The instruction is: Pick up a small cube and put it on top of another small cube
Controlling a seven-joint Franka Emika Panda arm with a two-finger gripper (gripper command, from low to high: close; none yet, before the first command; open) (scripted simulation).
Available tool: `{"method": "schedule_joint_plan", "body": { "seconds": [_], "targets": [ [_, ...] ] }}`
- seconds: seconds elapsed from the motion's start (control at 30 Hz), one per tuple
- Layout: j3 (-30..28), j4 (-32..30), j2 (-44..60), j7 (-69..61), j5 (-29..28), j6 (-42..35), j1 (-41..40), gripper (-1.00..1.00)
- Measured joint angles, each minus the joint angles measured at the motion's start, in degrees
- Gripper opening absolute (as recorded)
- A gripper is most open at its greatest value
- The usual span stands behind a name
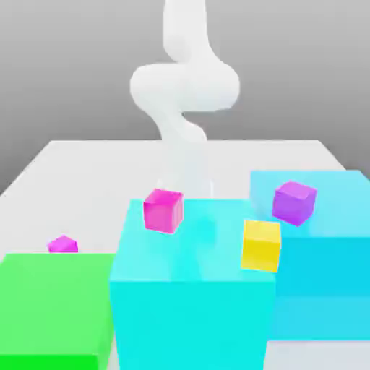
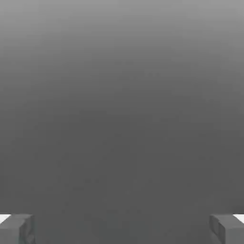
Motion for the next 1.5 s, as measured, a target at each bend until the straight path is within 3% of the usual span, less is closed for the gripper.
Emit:
{"method": "schedule_joint_plan", "body": {
  "seconds": [0.43, 0.63, 0.73, 0.9, 0.93, 1.13, 1.23, 1.37, 1.5],
  "targets": [
    [-17.97, -19.81, 25.95, -6.67, -3.2, 19.51, -13.05, 0.0],
    [-26.12, -29.16, 40.77, -14.41, 1.29, 29.94, -19.21, 0.0],
    [-21.06, -28.97, 46.96, -22.37, 11.6, 34.15, -23.34, 0.0],
    [-4.59, -26.78, 56.19, -31.85, 24.12, 41.13, -36.87, 0.0],
    [-1.92, -26.47, 57.7, -32.54, 24.98, 42.41, -39.33, -1.0],
    [-0.58, -26.31, 58.45, -32.75, 25.27, 42.98, -40.6, -1.0],
    [-5.34, -27.05, 55.27, -30.52, 22.35, 40.45, -36.55, -1.0],
    [-13.75, -28.93, 48.04, -21.57, 10.33, 35.22, -31.12, -1.0],
    [-14.86, -28.15, 41.9, -15.24, 0.76, 30.34, -33.22, -1.0]
  ]
}}
